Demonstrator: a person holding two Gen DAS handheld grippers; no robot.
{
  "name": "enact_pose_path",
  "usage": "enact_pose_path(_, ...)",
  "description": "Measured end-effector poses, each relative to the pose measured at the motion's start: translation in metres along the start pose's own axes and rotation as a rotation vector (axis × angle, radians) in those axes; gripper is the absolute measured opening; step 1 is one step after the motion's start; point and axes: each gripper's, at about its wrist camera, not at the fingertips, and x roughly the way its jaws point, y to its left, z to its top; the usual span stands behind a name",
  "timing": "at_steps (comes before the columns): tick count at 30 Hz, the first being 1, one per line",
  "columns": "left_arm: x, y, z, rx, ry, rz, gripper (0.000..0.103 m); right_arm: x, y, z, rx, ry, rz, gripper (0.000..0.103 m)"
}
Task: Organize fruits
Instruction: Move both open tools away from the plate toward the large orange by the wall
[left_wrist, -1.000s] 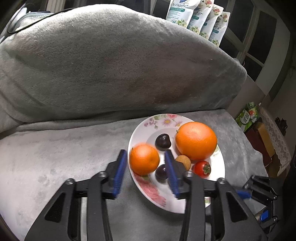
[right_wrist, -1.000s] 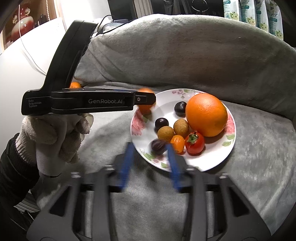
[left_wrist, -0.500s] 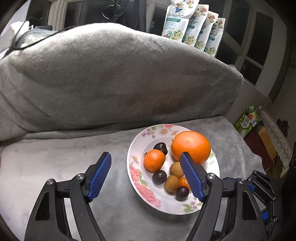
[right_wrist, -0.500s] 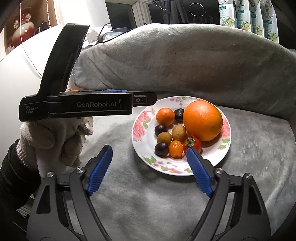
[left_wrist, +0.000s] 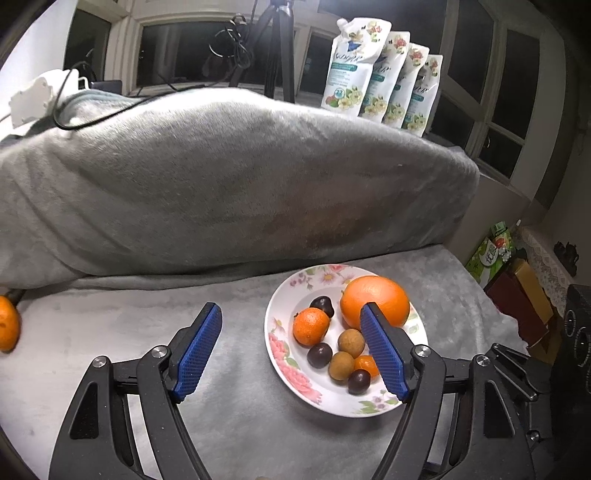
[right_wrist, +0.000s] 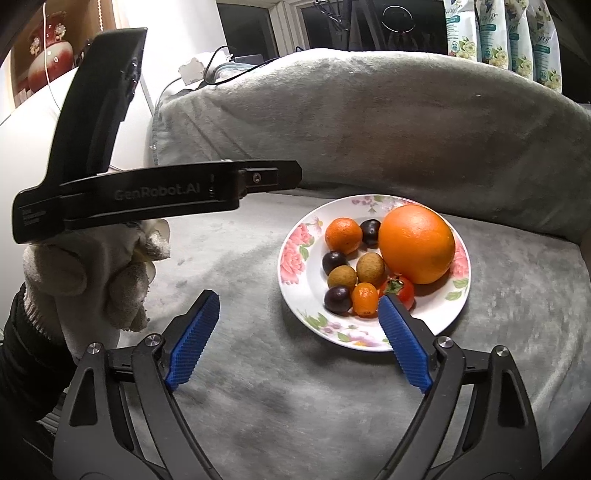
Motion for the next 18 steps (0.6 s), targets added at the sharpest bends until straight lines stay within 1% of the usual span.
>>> enact_pose_path(5, -0.014, 0.006, 0.0, -0.01, -0.025, 0.007, 0.078, 0.003, 0.008, 0.003, -0.007, 0.006, 0.002, 0.093)
enact_pose_path(7, -0.02, 0.01, 0.0, -0.019, -0.036, 0.01, 0.082, 0.004, 0.011, 0.004, -0.011, 0.011, 0.003, 0.093)
enact_pose_path(9, -0.027, 0.015, 0.001, -0.03, -0.051, 0.015, 0.082, 0.007, 0.015, 0.006, -0.017, 0.018, 0.003, 0.094)
enact_pose_path(12, -0.035, 0.023, 0.0, -0.039, -0.068, 0.022, 0.082, 0.012, 0.021, 0.008, -0.021, 0.031, -0.003, 0.101)
enact_pose_path(18, -0.056, 0.043, -0.003, -0.062, -0.103, 0.047, 0.082, 0.024, 0.033, 0.019, -0.032, 0.051, 0.014, 0.102)
